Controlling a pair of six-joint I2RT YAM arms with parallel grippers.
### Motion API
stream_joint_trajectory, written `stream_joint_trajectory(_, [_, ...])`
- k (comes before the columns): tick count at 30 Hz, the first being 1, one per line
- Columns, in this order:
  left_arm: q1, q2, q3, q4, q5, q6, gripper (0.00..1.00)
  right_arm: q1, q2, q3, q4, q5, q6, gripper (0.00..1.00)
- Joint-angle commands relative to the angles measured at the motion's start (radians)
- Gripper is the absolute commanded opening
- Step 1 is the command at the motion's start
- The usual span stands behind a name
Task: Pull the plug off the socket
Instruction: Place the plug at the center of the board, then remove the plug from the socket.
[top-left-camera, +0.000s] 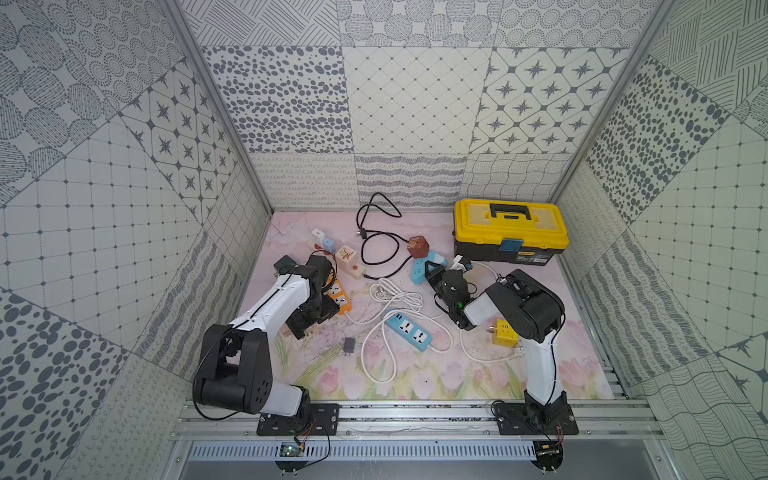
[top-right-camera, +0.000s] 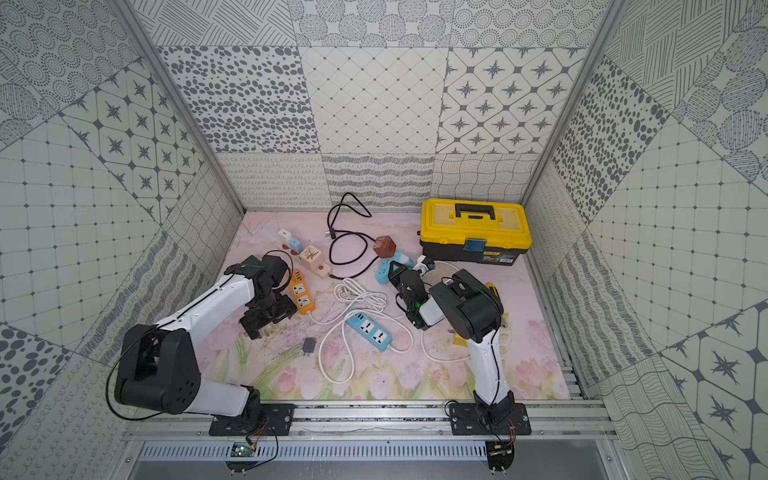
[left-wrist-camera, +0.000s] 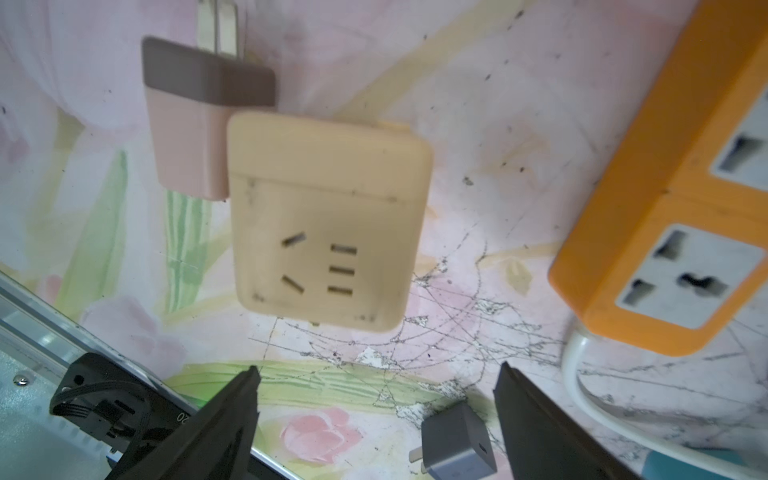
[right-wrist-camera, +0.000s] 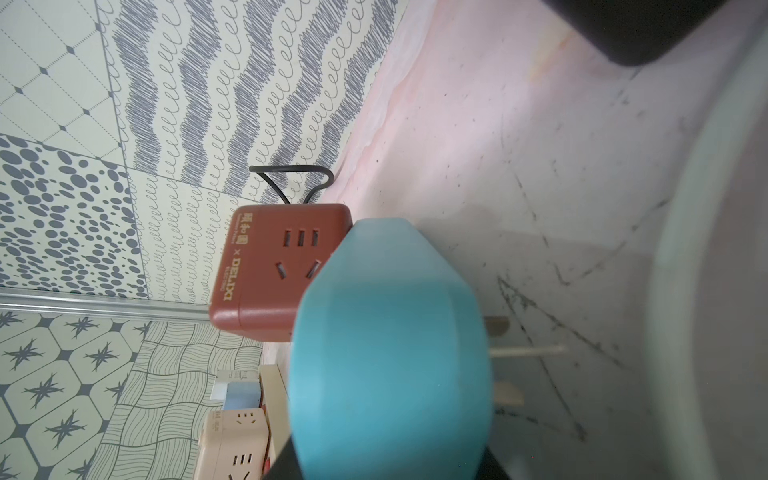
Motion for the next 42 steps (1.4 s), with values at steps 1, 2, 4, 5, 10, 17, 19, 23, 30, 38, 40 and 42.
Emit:
stream_joint_trajectory(1, [-0.007, -0.063, 0.032, 0.054, -0.017, 0.119, 0.92, 0.019, 0.025, -0.046, -0.198, -0.086, -0.041, 0.28])
stream_joint_trajectory(2, [-0.018, -0.079, 0.038, 0.098, 0.007, 0.161, 0.9, 0.019, 0.024, -0.05, -0.185, -0.095, -0.046, 0.25])
stream_joint_trajectory(4, [-0.044, -0.105, 0.039, 0.202, 0.086, 0.243, 0.84, 0.022, 0.023, -0.055, -0.158, -0.122, -0.066, 0.2])
stream_joint_trajectory(5, [-0.061, -0.118, 0.037, 0.263, 0.132, 0.27, 0.81, 0.023, 0.021, -0.059, -0.149, -0.133, -0.077, 0.16])
stream_joint_trajectory(10, [-0.157, -0.103, 0.043, 0.532, 0.268, 0.283, 0.77, 0.029, 0.01, -0.081, -0.121, -0.142, -0.085, 0.0])
stream_joint_trajectory(17, [-0.312, 0.147, 0.207, 0.758, 0.251, 0.282, 0.82, 0.037, -0.019, -0.096, -0.118, -0.128, -0.094, 0.0])
stream_joint_trajectory(19, [-0.349, 0.218, 0.241, 0.834, 0.249, 0.289, 0.84, 0.041, -0.029, -0.097, -0.128, -0.123, -0.102, 0.0])
stream_joint_trajectory(23, [-0.375, 0.384, 0.344, 0.916, 0.283, 0.302, 0.86, 0.044, -0.041, -0.096, -0.153, -0.117, -0.112, 0.0])
stream_joint_trajectory(30, [-0.378, 0.512, 0.419, 0.991, 0.312, 0.308, 0.91, 0.051, -0.036, -0.095, -0.164, -0.12, -0.115, 0.0])
stream_joint_trajectory(38, [-0.37, 0.602, 0.488, 0.968, 0.314, 0.33, 0.91, 0.057, -0.027, -0.094, -0.168, -0.123, -0.114, 0.0])
stream_joint_trajectory(40, [-0.363, 0.618, 0.495, 0.969, 0.314, 0.315, 0.9, 0.056, -0.031, -0.096, -0.17, -0.121, -0.115, 0.0])
stream_joint_trajectory(42, [-0.349, 0.632, 0.494, 0.996, 0.349, 0.278, 0.88, 0.057, -0.035, -0.097, -0.176, -0.119, -0.121, 0.0])
